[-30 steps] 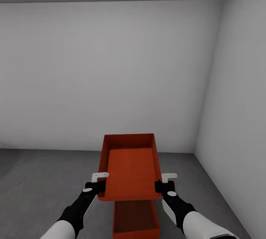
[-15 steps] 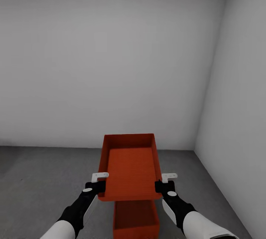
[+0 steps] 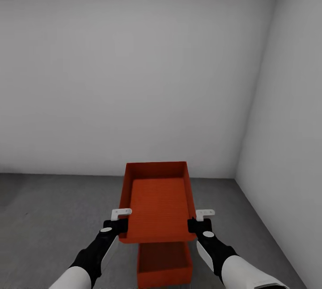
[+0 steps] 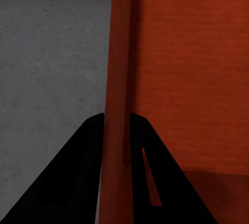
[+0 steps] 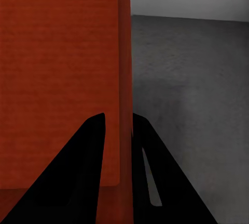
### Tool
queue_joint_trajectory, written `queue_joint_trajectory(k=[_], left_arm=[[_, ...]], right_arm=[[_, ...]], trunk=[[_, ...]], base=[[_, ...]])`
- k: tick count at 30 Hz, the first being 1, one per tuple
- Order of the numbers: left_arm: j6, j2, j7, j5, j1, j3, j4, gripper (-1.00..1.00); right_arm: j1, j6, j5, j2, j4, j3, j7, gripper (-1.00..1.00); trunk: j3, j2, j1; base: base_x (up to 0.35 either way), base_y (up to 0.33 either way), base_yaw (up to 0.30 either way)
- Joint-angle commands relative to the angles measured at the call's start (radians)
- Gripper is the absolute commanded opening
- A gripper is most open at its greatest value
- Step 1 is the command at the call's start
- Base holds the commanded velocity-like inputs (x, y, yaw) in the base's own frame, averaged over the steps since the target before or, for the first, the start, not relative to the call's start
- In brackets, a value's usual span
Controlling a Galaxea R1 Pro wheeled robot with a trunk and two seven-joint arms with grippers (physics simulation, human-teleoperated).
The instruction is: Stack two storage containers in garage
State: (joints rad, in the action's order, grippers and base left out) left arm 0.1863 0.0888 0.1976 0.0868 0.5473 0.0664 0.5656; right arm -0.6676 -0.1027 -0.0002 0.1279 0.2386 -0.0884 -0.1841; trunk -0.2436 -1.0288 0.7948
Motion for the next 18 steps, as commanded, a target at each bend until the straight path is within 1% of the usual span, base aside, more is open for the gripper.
queue_joint_trajectory(k=[1, 18], left_arm=[[-0.047, -0.002, 0.017, -0.016, 0.0, -0.003, 0.006, -1.0], [-0.046, -0.001, 0.017, -0.015, 0.0, -0.004, 0.008, -1.0]], right_arm=[[-0.001, -0.003, -0.026, -0.001, -0.002, 0.039, -0.098, -1.0], [-0.001, -0.003, -0.025, -0.001, -0.002, 0.04, -0.098, -1.0]], trunk=[[-0.003, -0.001, 0.0], [-0.03, -0.001, 0.0]], base=[[0.0, 0.0, 0.0], [0.0, 0.0, 0.0]])
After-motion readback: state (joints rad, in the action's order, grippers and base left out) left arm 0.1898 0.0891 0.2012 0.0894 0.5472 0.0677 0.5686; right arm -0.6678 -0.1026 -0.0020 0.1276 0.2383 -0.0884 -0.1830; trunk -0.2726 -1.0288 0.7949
